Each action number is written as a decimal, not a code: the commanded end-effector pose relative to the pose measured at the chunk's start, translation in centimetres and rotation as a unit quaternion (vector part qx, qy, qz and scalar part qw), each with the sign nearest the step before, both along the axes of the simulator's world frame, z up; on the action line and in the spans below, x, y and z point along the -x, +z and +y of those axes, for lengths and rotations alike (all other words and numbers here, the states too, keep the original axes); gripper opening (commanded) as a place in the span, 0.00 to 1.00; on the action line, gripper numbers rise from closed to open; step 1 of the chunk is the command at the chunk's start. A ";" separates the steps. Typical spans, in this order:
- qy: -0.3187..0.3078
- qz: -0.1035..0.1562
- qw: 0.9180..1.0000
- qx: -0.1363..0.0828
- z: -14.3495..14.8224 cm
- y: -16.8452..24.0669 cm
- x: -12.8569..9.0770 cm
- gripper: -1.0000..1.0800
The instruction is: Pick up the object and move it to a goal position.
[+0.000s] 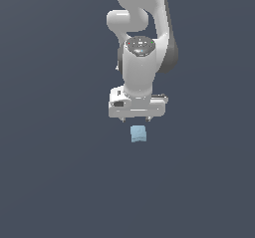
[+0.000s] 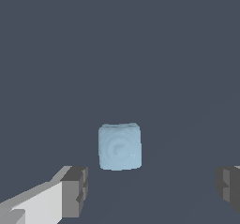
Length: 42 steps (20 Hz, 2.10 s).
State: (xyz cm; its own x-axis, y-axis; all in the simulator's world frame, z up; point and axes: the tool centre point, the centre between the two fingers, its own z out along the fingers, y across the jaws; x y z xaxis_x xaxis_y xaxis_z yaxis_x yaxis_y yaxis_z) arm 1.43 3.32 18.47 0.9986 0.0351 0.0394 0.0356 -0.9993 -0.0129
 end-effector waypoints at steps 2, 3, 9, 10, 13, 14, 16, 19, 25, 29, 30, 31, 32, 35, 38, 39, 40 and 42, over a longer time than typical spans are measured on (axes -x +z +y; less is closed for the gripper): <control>0.001 0.000 1.000 0.000 0.0 0.0 0.0 0.96; 0.002 0.000 1.000 0.000 0.0 0.0 0.0 0.96; 0.028 0.002 1.000 0.005 0.4 -0.2 -0.1 0.96; 0.030 0.002 1.000 0.006 0.4 -0.2 -0.1 0.96; 0.032 0.001 0.999 0.006 0.4 -0.1 -0.2 0.96; 0.031 0.002 0.999 0.006 0.4 -0.1 -0.2 0.96; 0.030 0.002 1.000 0.006 0.5 -0.5 -0.1 0.96; 0.030 0.004 1.000 0.006 0.7 -1.6 0.1 0.96; 0.027 0.012 1.000 0.007 1.4 -5.8 1.1 0.96; 0.025 0.017 1.000 0.007 1.9 -8.2 1.8 0.96; 0.025 0.017 1.000 0.007 1.9 -8.6 2.0 0.96; 0.025 0.018 1.000 0.007 2.0 -8.9 2.1 0.96; 0.024 0.019 0.999 0.008 2.0 -9.2 2.2 0.96; 0.024 0.019 0.999 0.008 2.1 -9.5 2.3 0.96; 0.025 0.020 0.999 0.008 2.1 -9.5 2.3 0.96; 0.025 0.020 0.999 0.008 2.1 -9.7 2.3 0.96; 0.025 0.020 0.999 0.008 2.1 -9.9 2.3 0.96; 0.025 0.020 0.999 0.008 2.1 -10.6 2.3 0.96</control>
State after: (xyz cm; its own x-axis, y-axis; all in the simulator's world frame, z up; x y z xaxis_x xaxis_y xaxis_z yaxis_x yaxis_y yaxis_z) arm -0.83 5.42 8.37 0.9964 0.0846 0.0003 0.0846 -0.9964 -0.0002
